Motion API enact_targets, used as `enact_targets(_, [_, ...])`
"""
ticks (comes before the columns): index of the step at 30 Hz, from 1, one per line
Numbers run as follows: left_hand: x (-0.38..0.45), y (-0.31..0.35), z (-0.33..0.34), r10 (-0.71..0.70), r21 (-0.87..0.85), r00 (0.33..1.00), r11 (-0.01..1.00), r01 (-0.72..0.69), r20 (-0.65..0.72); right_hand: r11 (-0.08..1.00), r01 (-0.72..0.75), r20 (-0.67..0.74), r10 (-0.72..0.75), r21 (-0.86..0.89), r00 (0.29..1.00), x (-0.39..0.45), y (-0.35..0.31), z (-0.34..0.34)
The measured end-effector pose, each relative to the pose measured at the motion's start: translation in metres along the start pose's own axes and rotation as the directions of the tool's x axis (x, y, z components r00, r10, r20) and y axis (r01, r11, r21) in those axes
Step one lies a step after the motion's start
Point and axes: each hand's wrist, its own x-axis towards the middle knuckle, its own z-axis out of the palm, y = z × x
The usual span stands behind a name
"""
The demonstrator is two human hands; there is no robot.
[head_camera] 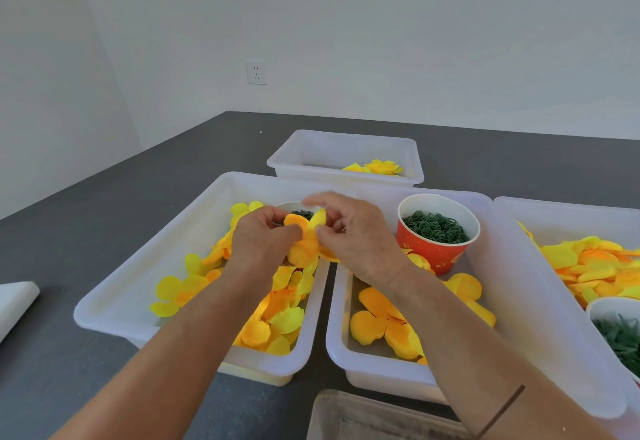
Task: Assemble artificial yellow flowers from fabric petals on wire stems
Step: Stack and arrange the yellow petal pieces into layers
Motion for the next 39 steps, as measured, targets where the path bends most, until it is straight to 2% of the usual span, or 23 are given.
enact_targets(3, [0.002,-0.001,0.001,0.130,0.118,0.988,0.986,-0.120,-0.083,0.971,0.116,0.024,-0.113,-0.208,0.993,0.000,0.001,0.001])
enact_targets(6, [0.000,-0.001,0.003,0.258,0.221,0.960,0.948,-0.229,-0.112,0.886,0.232,0.028,-0.241,-0.401,0.970,-0.001,-0.004,0.002])
enact_targets(9, [0.000,-0.001,0.003,0.273,0.223,0.952,0.945,-0.239,-0.136,0.800,0.296,-0.124,-0.415,-0.522,0.901,-0.001,-0.008,0.004])
enact_targets(10, [0.001,-0.001,0.002,0.251,0.199,0.955,0.955,-0.218,-0.158,0.762,0.311,-0.133,-0.458,-0.568,0.879,-0.001,-0.008,0.004])
enact_targets(12, [0.003,-0.001,-0.001,0.193,0.134,0.959,0.977,-0.168,-0.207,0.674,0.359,-0.056,-0.511,-0.646,0.858,0.000,-0.007,0.006])
enact_targets(15, [0.007,-0.002,-0.005,0.136,0.093,0.951,0.989,-0.114,-0.279,0.618,0.411,0.027,-0.533,-0.670,0.846,-0.001,-0.006,0.008])
enact_targets(18, [0.008,-0.002,-0.007,0.121,0.088,0.933,0.991,-0.097,-0.338,0.643,0.418,0.024,-0.528,-0.642,0.849,-0.002,-0.005,0.012])
enact_targets(24, [0.010,-0.002,-0.013,0.046,0.022,0.905,0.999,-0.041,-0.422,0.694,0.398,-0.088,-0.552,-0.599,0.829,-0.002,-0.005,0.008])
enact_targets(27, [0.010,-0.003,-0.016,-0.030,-0.089,0.900,0.996,-0.010,-0.436,0.806,0.335,-0.189,-0.472,-0.488,0.861,-0.004,-0.005,0.004])
enact_targets(31, [0.013,-0.003,-0.015,-0.034,-0.078,0.884,0.997,-0.003,-0.467,0.973,0.165,-0.353,-0.213,-0.161,0.911,-0.001,0.001,0.000])
enact_targets(34, [0.016,-0.004,-0.017,-0.017,-0.031,0.864,1.000,0.001,-0.503,0.998,0.044,-0.411,-0.025,0.038,0.911,0.003,0.002,-0.002])
enact_targets(39, [0.016,-0.005,-0.016,0.040,0.037,0.844,0.999,-0.024,-0.535,0.947,-0.153,-0.304,0.239,0.283,0.922,0.005,0.004,-0.002])
